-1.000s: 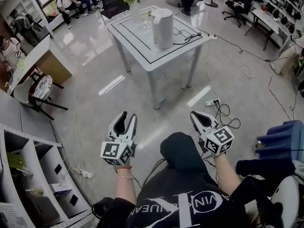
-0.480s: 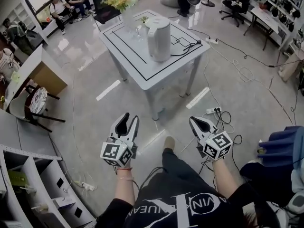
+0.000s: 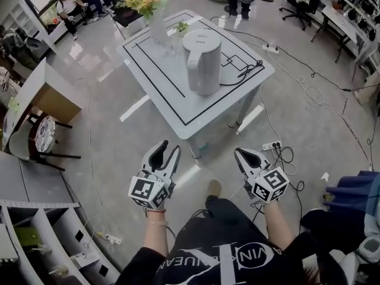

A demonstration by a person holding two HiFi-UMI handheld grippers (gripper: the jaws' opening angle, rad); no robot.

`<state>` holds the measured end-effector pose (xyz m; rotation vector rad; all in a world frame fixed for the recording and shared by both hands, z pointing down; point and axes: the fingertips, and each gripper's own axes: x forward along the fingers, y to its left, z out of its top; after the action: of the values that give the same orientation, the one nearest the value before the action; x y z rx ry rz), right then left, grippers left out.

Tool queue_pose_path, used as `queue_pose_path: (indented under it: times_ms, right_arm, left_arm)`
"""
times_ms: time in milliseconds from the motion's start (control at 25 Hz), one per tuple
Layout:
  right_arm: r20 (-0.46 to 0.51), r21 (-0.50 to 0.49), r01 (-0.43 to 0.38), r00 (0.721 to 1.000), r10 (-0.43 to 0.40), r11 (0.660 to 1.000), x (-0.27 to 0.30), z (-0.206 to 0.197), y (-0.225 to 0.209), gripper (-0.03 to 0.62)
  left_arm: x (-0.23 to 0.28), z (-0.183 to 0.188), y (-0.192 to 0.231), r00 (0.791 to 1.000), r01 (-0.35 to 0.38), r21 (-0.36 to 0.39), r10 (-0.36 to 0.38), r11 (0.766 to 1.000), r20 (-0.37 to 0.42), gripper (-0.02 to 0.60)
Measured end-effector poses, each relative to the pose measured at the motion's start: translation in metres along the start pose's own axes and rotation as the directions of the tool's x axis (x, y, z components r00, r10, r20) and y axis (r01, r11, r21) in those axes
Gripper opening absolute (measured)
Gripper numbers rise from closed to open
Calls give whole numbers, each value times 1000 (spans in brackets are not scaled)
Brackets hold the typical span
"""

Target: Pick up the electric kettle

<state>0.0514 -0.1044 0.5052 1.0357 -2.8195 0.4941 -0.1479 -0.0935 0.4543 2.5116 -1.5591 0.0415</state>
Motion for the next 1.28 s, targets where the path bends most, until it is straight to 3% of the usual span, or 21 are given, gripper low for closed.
queue_pose_path:
  times_ms: [240,720,920,1080,1280]
  right_arm:
    - [-30,18,-18,999,19,1000,56,10,-38,-3]
    - [-62,43,-57,996,59,997,117,21,-59,-3]
    - [-46,57,15,999,-13,998,133,31,-75,-3]
    - [-38,92,75,997,-72,993,145,39,-83,-3]
    - [-50,112,117,992,-112,987,164,39,-91,-3]
  left_arm:
    - [64,3,26,998,53,-7,-53,999,-24,138]
    - [133,28,36,977,207,35,-205,978,-50,164]
    - [172,54,43,945,328,84,-325,941,-43,187]
    - [202,69,46,902,431,100,-426,897,-67,209]
    - [230,74,49,860,510,87,-504,856,-82,209]
